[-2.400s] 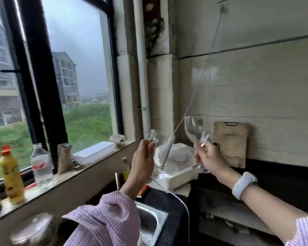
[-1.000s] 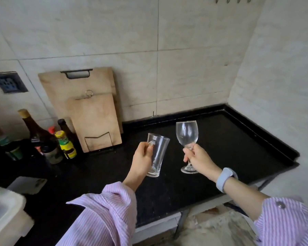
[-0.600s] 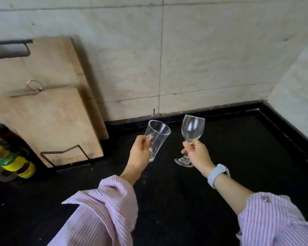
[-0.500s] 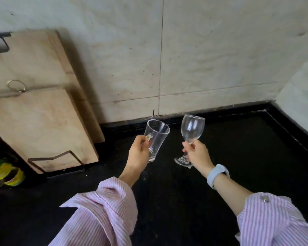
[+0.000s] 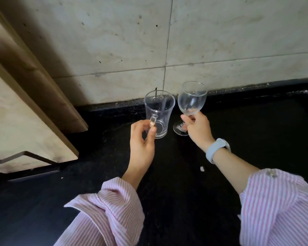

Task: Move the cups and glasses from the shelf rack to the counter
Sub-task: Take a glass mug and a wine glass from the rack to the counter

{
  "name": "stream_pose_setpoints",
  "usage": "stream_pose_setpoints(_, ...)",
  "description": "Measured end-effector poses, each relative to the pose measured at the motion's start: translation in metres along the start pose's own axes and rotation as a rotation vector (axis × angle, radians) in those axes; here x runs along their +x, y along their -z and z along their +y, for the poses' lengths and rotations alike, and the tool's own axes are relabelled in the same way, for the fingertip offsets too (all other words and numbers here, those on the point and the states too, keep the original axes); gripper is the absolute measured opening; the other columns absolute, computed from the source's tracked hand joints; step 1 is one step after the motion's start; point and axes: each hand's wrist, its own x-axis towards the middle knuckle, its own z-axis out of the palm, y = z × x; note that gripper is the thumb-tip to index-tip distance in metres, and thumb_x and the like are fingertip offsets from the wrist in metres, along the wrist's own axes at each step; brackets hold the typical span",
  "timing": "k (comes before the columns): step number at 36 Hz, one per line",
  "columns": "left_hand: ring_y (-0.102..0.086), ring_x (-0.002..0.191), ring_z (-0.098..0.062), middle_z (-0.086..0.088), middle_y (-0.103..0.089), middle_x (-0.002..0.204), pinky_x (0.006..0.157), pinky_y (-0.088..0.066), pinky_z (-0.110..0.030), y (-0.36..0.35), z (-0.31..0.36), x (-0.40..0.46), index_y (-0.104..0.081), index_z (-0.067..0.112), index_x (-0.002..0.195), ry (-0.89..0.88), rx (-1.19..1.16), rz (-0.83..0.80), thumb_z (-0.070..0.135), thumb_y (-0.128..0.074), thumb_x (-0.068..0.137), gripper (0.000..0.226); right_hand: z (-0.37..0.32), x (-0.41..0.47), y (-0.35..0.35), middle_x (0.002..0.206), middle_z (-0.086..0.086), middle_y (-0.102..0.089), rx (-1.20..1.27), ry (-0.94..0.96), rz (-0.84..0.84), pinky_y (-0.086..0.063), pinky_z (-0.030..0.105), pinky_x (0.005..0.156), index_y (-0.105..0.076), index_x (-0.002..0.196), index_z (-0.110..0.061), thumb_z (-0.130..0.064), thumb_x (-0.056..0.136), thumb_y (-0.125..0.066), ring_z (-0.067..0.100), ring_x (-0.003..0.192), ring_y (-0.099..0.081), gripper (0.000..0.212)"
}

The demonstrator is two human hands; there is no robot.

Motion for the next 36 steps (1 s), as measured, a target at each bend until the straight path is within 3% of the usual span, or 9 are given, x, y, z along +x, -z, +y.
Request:
stream_pose_setpoints(5, -0.045, 0.103, -0.005, -0.017, -0.045, 0.115, 0.078, -0.039, 0.0, -0.012, -0.004, 0.009, -0.058, 0.002, 0.096, -0.026, -0.008, 0.023, 0.003, -0.057, 0.086, 0.01, 0.004, 0.011, -0.005, 0.091, 0.013, -0.068, 0.05, -0.014, -0.014, -0.057, 0.037, 0.081, -0.062, 0.096, -0.008, -0.013, 0.086, -0.061, 0.021, 0.082, -0.067, 0.011)
stream_pose_setpoints(10, -0.031, 0.113, 0.019, -0.015, -0.038, 0.136, 0.076, -0.031, 0.009, -0.021, -0.008, 0.017, -0.06, 0.003, 0.094, 0.026, -0.036, 0.032, 0.005, -0.06, 0.085, 0.009, 0.003, 0.017, -0.009, 0.082, 0.005, -0.067, 0.077, -0.016, 0.005, -0.054, 0.051, 0.086, -0.064, 0.093, -0.008, -0.014, 0.085, -0.062, 0.027, 0.084, -0.068, 0.011)
stream_pose_setpoints(14, -0.032, 0.126, -0.005, -0.012, -0.038, 0.143, 0.078, -0.029, 0.01, -0.028, -0.009, 0.021, -0.059, 0.011, 0.085, 0.03, -0.022, 0.054, 0.007, -0.062, 0.084, 0.005, 0.005, 0.023, -0.011, 0.082, 0.0, -0.067, 0.111, -0.017, 0.009, -0.056, 0.044, 0.085, -0.064, 0.09, -0.017, -0.015, 0.085, -0.062, 0.025, 0.085, -0.069, 0.006)
stream_pose_setpoints(16, -0.033, 0.129, -0.006, -0.009, -0.038, 0.144, 0.085, -0.034, 0.005, -0.03, -0.011, 0.021, -0.057, 0.016, 0.082, 0.01, -0.005, 0.059, 0.01, -0.063, 0.083, 0.009, 0.007, 0.023, -0.012, 0.079, -0.005, -0.066, 0.128, -0.012, 0.026, -0.056, 0.038, 0.083, -0.065, 0.09, -0.018, -0.014, 0.085, -0.062, 0.023, 0.084, -0.069, 0.007)
stream_pose_setpoints(20, -0.037, 0.134, -0.015, -0.004, -0.036, 0.146, 0.102, -0.044, -0.037, -0.031, -0.016, 0.02, -0.058, 0.013, 0.086, 0.016, 0.065, 0.037, 0.018, -0.063, 0.084, 0.007, 0.01, 0.02, -0.013, 0.082, -0.001, -0.065, 0.14, -0.014, 0.032, -0.056, 0.04, 0.086, -0.066, 0.096, -0.007, -0.011, 0.088, -0.057, 0.021, 0.086, -0.067, 0.012)
stream_pose_setpoints(25, -0.036, 0.134, -0.014, -0.003, -0.039, 0.146, 0.106, -0.037, -0.033, -0.028, -0.018, 0.02, -0.057, 0.016, 0.102, 0.026, 0.131, 0.018, 0.027, -0.064, 0.083, 0.023, 0.009, 0.007, -0.013, 0.104, 0.001, -0.062, 0.092, -0.041, -0.044, -0.051, 0.044, 0.094, -0.06, 0.112, -0.013, -0.014, 0.09, -0.054, 0.018, 0.104, -0.061, 0.024)
stream_pose_setpoints(29, -0.029, 0.137, -0.016, -0.007, -0.032, 0.147, 0.103, -0.026, -0.023, -0.019, -0.015, 0.016, -0.048, 0.013, 0.119, 0.037, 0.258, -0.04, 0.029, -0.064, 0.083, 0.042, -0.001, -0.01, -0.009, 0.137, 0.008, -0.051, 0.025, -0.117, -0.103, -0.043, 0.038, 0.105, -0.037, 0.139, -0.014, -0.013, 0.092, -0.05, 0.021, 0.121, -0.052, 0.049)
stream_pose_setpoints(32, -0.029, 0.137, -0.022, -0.01, -0.028, 0.148, 0.108, -0.031, -0.032, -0.003, -0.009, 0.009, -0.043, 0.01, 0.126, 0.047, 0.366, -0.083, 0.028, -0.06, 0.086, 0.047, -0.012, -0.031, 0.0, 0.14, 0.009, -0.048, -0.11, -0.121, -0.132, -0.036, 0.025, 0.098, -0.037, 0.138, -0.01, -0.013, 0.092, -0.049, 0.022, 0.122, -0.051, 0.047)
stream_pose_setpoints(36, -0.034, 0.133, -0.026, -0.009, -0.035, 0.145, 0.109, -0.033, -0.046, 0.032, 0.013, 0.006, -0.04, 0.011, 0.132, 0.015, 0.551, -0.07, 0.03, -0.053, 0.09, 0.048, -0.045, -0.059, 0.012, 0.124, 0.009, -0.061, -0.289, 0.032, -0.166, -0.045, 0.04, 0.1, -0.052, 0.124, -0.01, -0.016, 0.093, -0.046, 0.025, 0.117, -0.055, 0.032)
